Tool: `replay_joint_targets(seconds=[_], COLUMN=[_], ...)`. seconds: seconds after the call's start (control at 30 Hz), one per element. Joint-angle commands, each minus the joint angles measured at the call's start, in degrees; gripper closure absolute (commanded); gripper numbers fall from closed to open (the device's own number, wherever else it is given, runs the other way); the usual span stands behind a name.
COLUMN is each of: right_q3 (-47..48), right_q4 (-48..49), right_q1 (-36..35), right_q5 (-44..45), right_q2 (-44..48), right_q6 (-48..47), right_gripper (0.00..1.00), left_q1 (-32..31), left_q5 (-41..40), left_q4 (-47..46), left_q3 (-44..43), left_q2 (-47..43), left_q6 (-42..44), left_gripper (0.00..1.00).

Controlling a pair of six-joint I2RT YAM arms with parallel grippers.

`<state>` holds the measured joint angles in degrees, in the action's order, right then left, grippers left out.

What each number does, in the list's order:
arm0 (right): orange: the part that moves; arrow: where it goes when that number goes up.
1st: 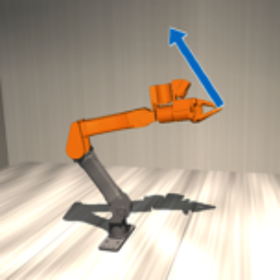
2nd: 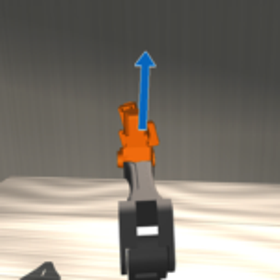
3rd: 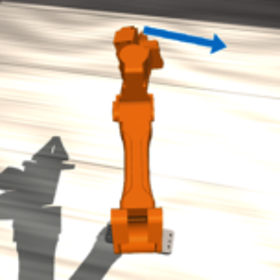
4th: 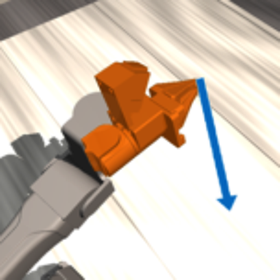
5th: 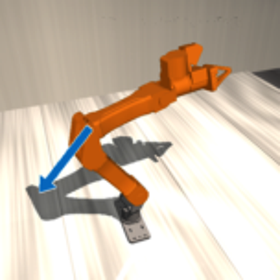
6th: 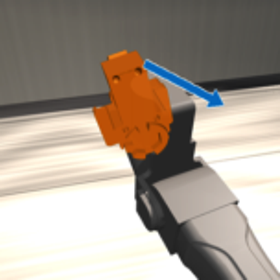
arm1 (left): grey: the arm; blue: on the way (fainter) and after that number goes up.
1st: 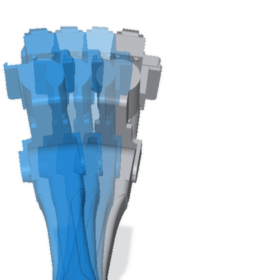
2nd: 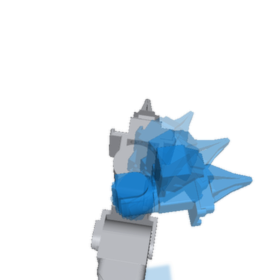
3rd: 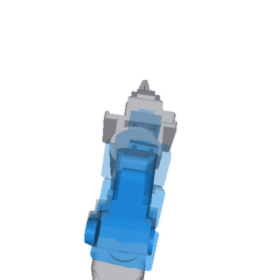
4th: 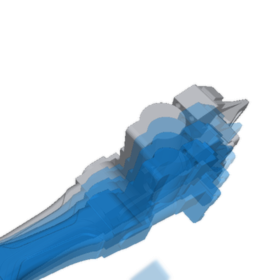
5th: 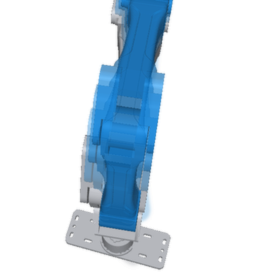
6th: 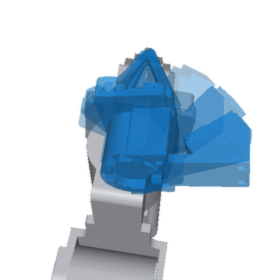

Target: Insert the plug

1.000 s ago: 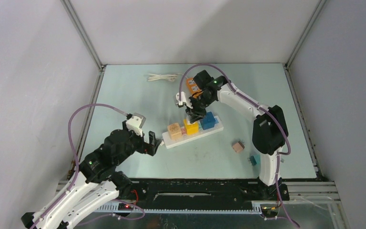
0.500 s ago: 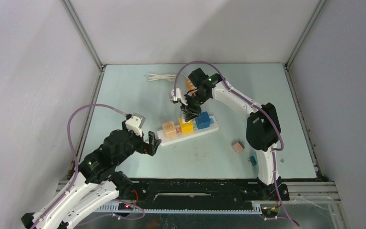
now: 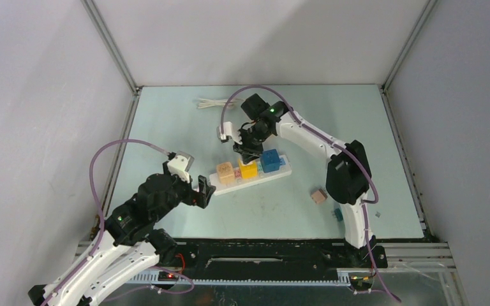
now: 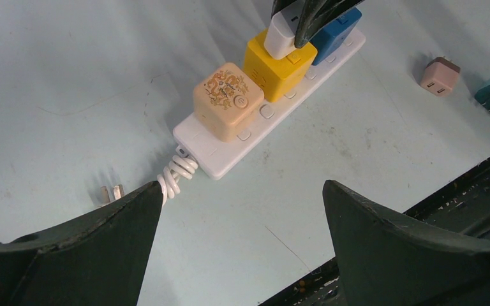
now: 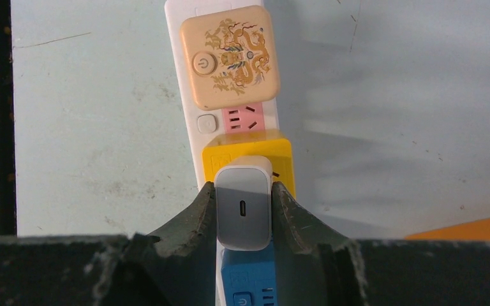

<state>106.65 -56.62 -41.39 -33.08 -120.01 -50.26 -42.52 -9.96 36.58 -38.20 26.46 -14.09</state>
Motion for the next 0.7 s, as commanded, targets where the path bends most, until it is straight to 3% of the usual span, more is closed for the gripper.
replay_joint_targets(seconds=[0.0, 0.67], right_q3=[-6.48, -30.41], right_q4=[-3.82, 19.32], right_q1=[-3.53, -0.91], right_q5=[9.50, -2.22], right_q2=[-12.84, 2.87], right_q6=[2.69, 11.92], right_gripper=[1.00, 1.00], left_q1=[-0.18, -0.18], left_q5=[-0.68, -0.59], left_q4=[-1.49, -1.48], left_q3=[0.84, 0.85], left_q2=[-0.58, -0.80], left_q6=[-0.68, -0.68], left_gripper=[0.02, 0.02])
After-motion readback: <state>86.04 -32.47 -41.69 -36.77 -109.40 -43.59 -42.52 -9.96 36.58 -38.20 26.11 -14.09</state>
